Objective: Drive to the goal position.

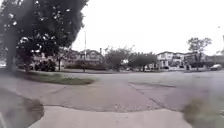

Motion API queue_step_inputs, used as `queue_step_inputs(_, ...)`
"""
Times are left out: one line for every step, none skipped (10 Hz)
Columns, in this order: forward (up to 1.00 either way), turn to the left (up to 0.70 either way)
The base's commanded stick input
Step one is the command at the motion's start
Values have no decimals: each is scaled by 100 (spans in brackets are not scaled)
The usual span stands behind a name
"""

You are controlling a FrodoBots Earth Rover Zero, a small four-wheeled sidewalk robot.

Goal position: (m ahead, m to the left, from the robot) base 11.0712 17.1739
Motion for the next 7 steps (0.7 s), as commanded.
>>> queue_step_inputs(70,0)
queue_step_inputs(70,0)
queue_step_inputs(70,0)
queue_step_inputs(70,0)
queue_step_inputs(70,0)
queue_step_inputs(70,0)
queue_step_inputs(70,18)
